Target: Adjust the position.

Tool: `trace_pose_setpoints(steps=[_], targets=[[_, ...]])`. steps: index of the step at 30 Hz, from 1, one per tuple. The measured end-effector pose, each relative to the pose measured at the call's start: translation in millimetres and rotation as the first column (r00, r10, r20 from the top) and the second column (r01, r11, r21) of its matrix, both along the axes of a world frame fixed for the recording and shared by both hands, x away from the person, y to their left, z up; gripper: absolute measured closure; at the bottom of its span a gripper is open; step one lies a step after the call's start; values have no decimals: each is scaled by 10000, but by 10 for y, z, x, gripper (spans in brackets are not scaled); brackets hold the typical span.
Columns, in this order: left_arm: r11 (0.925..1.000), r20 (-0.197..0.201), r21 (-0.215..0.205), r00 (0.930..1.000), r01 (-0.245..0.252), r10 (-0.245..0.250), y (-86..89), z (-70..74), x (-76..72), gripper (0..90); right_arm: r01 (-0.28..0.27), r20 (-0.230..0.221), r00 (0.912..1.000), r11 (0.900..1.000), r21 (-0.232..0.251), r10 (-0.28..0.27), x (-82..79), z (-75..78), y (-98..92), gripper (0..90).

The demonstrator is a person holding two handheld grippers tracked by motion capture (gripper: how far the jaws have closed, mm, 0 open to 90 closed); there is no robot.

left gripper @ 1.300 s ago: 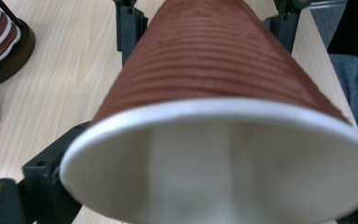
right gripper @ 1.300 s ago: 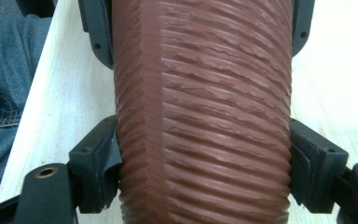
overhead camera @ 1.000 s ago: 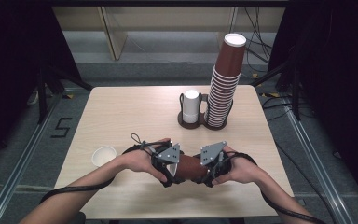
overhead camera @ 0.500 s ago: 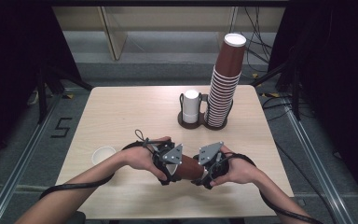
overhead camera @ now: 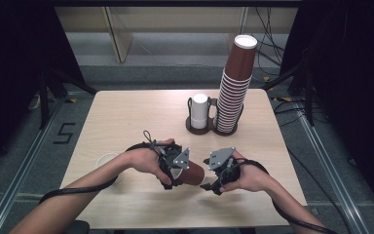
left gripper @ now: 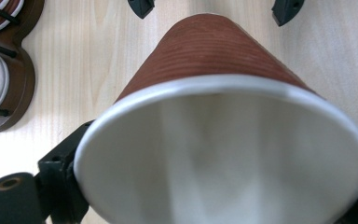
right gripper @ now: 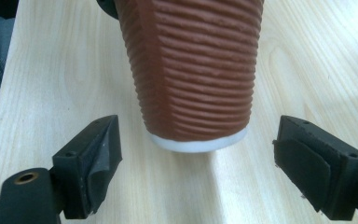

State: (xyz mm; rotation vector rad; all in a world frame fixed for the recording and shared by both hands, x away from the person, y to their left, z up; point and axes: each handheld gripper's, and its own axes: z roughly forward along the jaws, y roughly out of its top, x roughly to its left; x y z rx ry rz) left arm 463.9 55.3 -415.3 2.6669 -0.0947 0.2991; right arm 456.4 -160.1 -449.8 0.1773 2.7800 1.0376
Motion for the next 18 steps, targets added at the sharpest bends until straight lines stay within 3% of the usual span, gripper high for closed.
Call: trace_pose_setpoints(steps=[5, 10, 11, 12, 14, 16, 17, 18], targets=[[10000, 14, 11, 10000, 6, -6, -3, 8, -1, 105, 200, -225, 9996, 9996, 211, -196, -24, 12, 71, 167], [9998, 81, 158, 9999, 73, -74, -5, 24, -4, 106, -118, 203, 9997, 9995, 304, 112, 12, 24, 167, 168], [9998, 81, 168, 9999, 91, -92, -4, 28, -3, 107, 49, -26, 10000, 9995, 325, -48, -1, 22, 188, 168], [9998, 85, 170, 9999, 92, -93, -4, 34, -2, 107, -76, 292, 9996, 9995, 321, 67, 16, 29, 198, 168], [9999, 113, 147, 9999, 72, -73, -4, 43, 0, 107, 94, -6, 10000, 9994, 323, -94, 2, 19, 231, 168], [10000, 118, 86, 9999, 51, -52, -5, 50, 3, 107, -127, 329, 9994, 9993, 365, 116, 29, 18, 254, 168], [10000, 109, 78, 9999, 59, -60, -6, 52, 4, 108, -78, 154, 9999, 9991, 414, 72, 25, 7, 269, 168], [10000, 84, 76, 9999, 65, -66, -7, 51, 3, 108, -87, 321, 9995, 9992, 401, 74, 34, 8, 275, 169]])
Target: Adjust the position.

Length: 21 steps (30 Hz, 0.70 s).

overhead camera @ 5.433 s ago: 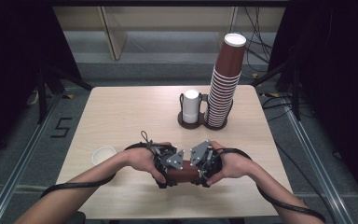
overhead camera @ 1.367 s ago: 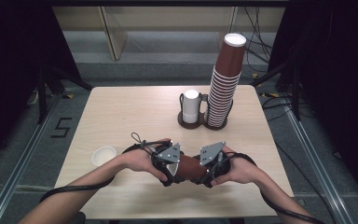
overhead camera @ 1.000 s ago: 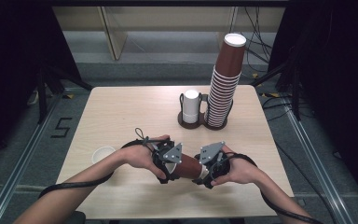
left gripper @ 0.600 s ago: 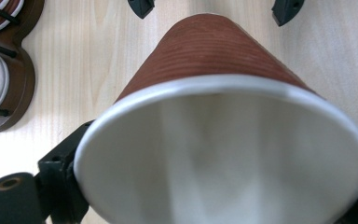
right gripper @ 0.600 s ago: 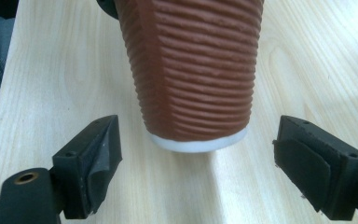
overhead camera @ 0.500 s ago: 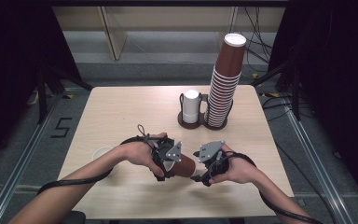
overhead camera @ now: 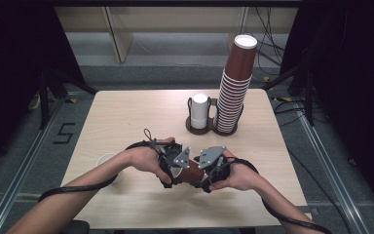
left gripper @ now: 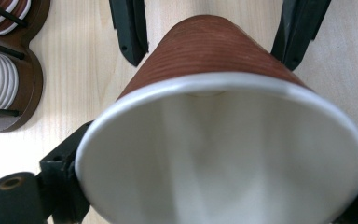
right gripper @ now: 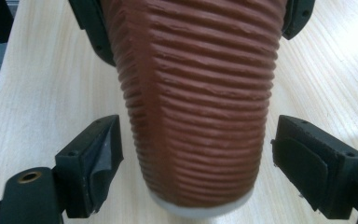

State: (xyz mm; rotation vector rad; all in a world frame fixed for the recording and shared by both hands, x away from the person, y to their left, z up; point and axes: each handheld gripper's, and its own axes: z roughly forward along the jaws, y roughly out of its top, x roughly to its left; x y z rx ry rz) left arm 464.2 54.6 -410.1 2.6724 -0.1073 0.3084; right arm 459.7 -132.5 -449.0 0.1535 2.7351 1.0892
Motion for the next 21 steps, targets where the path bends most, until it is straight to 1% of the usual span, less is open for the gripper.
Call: trace_pose_setpoints(steps=[1, 2, 3, 4, 5, 6, 7, 8, 13, 19, 20, 21], targets=[[10000, -10, 5, 10000, 0, 0, -1, -3, -2, 107, 276, -304, 9992, 9996, 42, -274, -22, -8, 10, 170], [10000, -8, 6, 10000, -2, 2, -3, -8, -4, 108, 47, 50, 10000, 10000, 48, -47, 1, -3, 19, 170], [10000, -22, -28, 10000, -8, 8, -4, -13, -6, 108, 22, -151, 9999, 10000, 83, -20, -3, -11, 34, 171], [10000, -38, -27, 10000, -3, 3, -6, -16, -5, 108, 63, 1, 10000, 10000, 72, -63, -2, -7, 40, 174], [10000, -40, -21, 10000, 1, -1, -8, -19, -6, 108, -58, -56, 10000, 9999, 109, 59, 2, -15, 54, 177], [10000, -29, -23, 10000, 2, -2, -10, -23, -7, 108, -18, -150, 9999, 9999, 112, 20, -7, -20, 64, 179], [10000, -58, 3, 10000, 0, 0, -11, -26, -10, 108, -45, 1, 10000, 10000, 64, 45, -6, -20, 71, 183], [10000, -62, 22, 10000, 32, -32, -13, -29, -12, 108, -93, 35, 10000, 10000, 32, 93, -3, -29, 79, 185], [10000, -61, 21, 9999, 92, -92, -18, -27, -14, 109, -52, -48, 10000, 10000, -3, 52, -13, -52, 88, 196], [9999, -13, 53, 9999, 138, -138, -32, -15, -8, 110, -36, -31, 10000, 10000, -20, 36, -13, -67, 78, 208], [9997, 19, 139, 9998, 196, -196, -34, -8, -5, 110, -55, -45, 10000, 10000, -26, 55, -10, -69, 79, 208], [9997, -1, 125, 9998, 190, -190, -37, -7, -7, 110, 2, -72, 10000, 10000, -24, -2, -14, -70, 81, 207]])
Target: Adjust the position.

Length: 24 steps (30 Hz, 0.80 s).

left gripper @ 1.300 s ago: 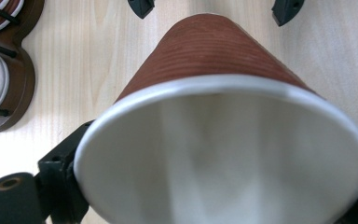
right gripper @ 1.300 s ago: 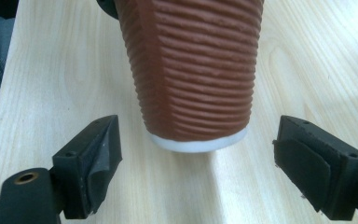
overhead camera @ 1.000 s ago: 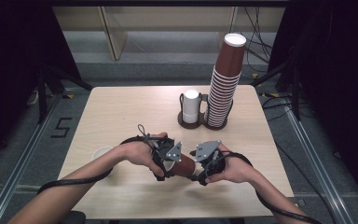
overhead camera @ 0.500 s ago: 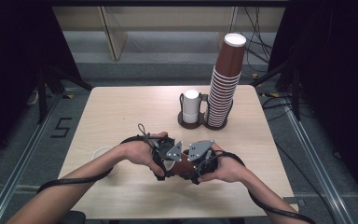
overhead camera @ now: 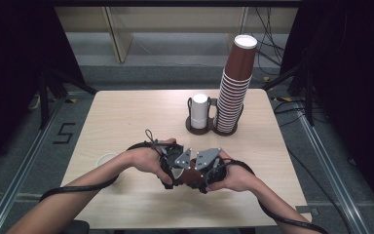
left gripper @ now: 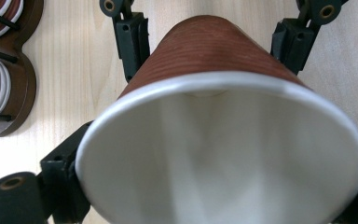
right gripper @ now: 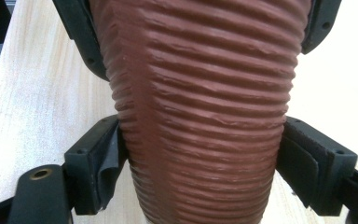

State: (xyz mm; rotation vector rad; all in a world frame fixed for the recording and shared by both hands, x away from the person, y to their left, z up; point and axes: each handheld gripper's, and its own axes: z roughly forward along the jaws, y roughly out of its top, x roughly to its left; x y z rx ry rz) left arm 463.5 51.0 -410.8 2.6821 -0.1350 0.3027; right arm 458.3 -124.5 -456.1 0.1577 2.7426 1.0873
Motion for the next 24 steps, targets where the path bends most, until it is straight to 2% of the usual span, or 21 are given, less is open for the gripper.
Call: trace_pose_setpoints(steps=[5, 6, 8, 10, 11, 13, 14, 15, 16, 17, 19, 21, 24], targets=[[10000, -47, -84, 10000, -9, 9, -6, 3, -1, 110, 0, 42, 10000, 10000, 37, 0, 2, -12, 1, 206], [9999, -83, -118, 10000, -24, 23, -7, 1, -5, 110, 22, -158, 9999, 10000, 35, -22, -5, -23, 3, 207], [9999, -100, -124, 9999, -38, 37, -10, -2, -10, 110, 32, -207, 9998, 10000, 44, -31, -9, -29, 2, 215], [9999, -132, -99, 9999, -15, 14, -8, -6, -9, 110, 11, -27, 10000, 10000, 32, -11, -11, -31, -5, 224], [9997, -177, -225, 9998, -2, -2, -7, -13, -13, 108, -86, 27, 10000, 10000, 35, 86, -12, -36, -5, 226], [9983, -274, -591, 9996, 7, -23, -6, -16, -20, 94, 250, -415, 9988, 9997, 15, -249, -60, -50, -16, 229], [9984, -329, -557, 9994, 44, -62, -3, -13, -21, 82, -29, -151, 9999, 9999, 127, 31, -36, -56, -20, 227], [9979, -309, -647, 9995, 94, -115, 3, -14, -19, 71, -170, -68, 9998, 9996, 238, 172, -34, -60, -26, 226], [9961, -394, -883, 9992, -8, -27, 10, -17, -17, 64, 54, -214, 9998, 9996, 274, -48, -59, -59, -41, 225], [9950, -432, -999, 9991, -68, 25, 18, -21, -15, 56, 72, -155, 9999, 9993, 361, -66, -67, -63, -57, 225], [9924, -443, -1215, 9989, -185, 132, 44, -41, -9, 20, -268, 453, 9987, 9985, 471, 247, -40, -63, -95, 225], [9870, -467, -1555, 9984, -395, 326, 73, -59, 0, 10, -88, 281, 9996, 9980, 618, 70, -58, -80, -135, 224], [9768, -606, -2044, 9967, -645, 531, 122, -78, -1, 0, -37, 359, 9994, 9955, 943, 3, -67, -97, -214, 224]])
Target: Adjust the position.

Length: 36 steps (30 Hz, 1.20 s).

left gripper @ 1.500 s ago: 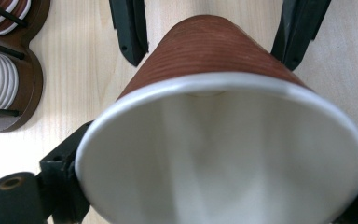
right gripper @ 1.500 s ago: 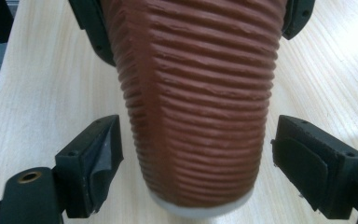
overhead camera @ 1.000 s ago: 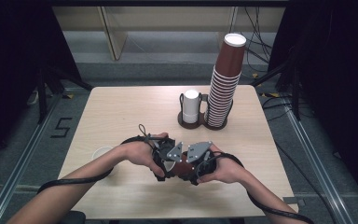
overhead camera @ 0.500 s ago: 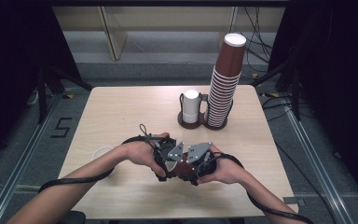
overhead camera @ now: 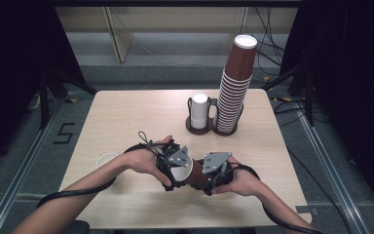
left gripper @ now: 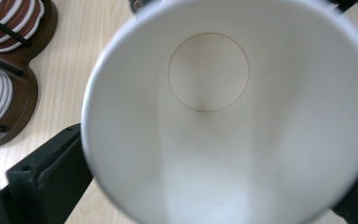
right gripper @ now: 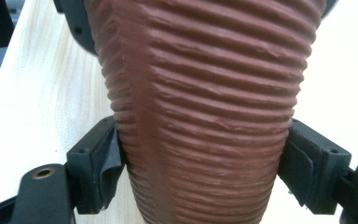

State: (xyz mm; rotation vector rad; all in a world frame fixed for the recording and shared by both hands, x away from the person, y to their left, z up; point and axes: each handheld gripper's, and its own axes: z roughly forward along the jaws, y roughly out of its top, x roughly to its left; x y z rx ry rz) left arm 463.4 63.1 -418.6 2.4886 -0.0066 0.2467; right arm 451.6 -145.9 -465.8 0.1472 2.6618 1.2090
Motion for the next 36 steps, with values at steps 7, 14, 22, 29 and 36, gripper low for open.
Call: trace_pose_setpoints(steps=[7, 14, 22, 29, 36], targets=[[9958, -343, -798, 9985, -457, 430, 126, -56, 14, 0, 517, 153, 9985, 9951, 843, -531, -23, 0, -160, 224], [9738, -830, -1989, 9920, -1099, 950, 175, -163, 6, 0, 758, 182, 9968, 9906, 1139, -784, -27, -38, -215, 223], [9550, -1109, -2682, 9887, -1270, 1004, 170, -207, -4, 0, 909, 199, 9953, 9870, 1326, -943, -20, -48, -212, 223], [9414, -1282, -3067, 9862, -1402, 1051, 147, -200, 16, 0, 1119, -143, 9937, 9839, 1395, -1110, -44, -28, -205, 223], [9317, -1444, -3354, 9849, -1395, 954, 108, -182, 48, 0, 1073, -5, 9941, 9826, 1514, -1085, -31, 2, -201, 223]])
